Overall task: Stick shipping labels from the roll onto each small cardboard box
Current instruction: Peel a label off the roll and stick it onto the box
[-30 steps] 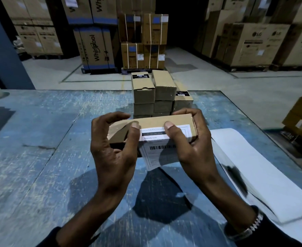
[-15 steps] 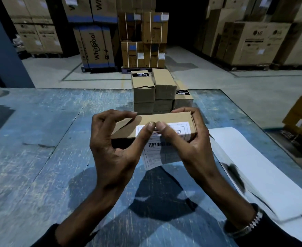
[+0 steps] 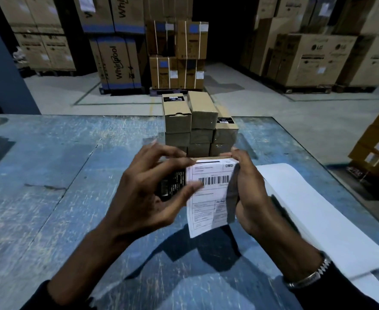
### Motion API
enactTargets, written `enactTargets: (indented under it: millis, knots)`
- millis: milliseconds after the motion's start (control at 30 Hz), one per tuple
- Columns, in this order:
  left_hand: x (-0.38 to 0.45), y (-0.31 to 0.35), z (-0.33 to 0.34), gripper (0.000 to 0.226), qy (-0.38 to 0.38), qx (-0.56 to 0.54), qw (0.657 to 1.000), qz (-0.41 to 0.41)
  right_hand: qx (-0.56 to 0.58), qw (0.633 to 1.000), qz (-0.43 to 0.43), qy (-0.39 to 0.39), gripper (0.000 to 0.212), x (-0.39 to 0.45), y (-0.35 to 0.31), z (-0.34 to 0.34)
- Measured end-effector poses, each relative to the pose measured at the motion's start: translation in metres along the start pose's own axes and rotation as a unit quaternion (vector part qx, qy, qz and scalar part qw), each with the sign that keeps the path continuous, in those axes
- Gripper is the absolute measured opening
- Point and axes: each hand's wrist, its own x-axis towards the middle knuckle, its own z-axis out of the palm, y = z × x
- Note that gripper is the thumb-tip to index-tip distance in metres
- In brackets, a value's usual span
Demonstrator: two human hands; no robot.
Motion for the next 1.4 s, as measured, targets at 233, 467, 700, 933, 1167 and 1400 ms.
enactTargets:
  millis: [233, 467, 700, 933, 1167, 1400]
  knots:
    - [-0.013, -0.022, 0.002, 0.121, -0.229, 0.124, 0.965, 0.025, -0.047, 0.997, 0.055, -0.037, 0.059, 0.011, -0.003, -0.014]
    - [-0.012, -0.026, 0.000, 0.107, -0.209, 0.138, 0.966, 0.060, -0.098, 0.989, 0.061, -0.096, 0.062, 0.015, -0.010, -0.022]
    - [-0.009, -0.023, -0.005, 0.083, -0.171, -0.087, 0.981, 0.003, -0.121, 0.969, 0.011, -0.216, 0.036, 0.020, -0.028, -0.052]
    - [-0.004, -0.017, -0.015, 0.054, -0.158, -0.275, 0.935, -0.156, -0.111, 0.943, -0.042, -0.311, 0.056, 0.015, -0.034, -0.057]
    - [-0.006, -0.030, -0.021, 0.034, -0.130, -0.351, 0.887, -0.272, -0.228, 0.883, -0.151, -0.382, 0.089, 0.010, -0.038, -0.071]
    - [0.002, -0.028, -0.029, 0.060, -0.152, -0.389, 0.857, -0.302, -0.208, 0.919, -0.187, -0.278, 0.073, 0.008, -0.033, -0.066]
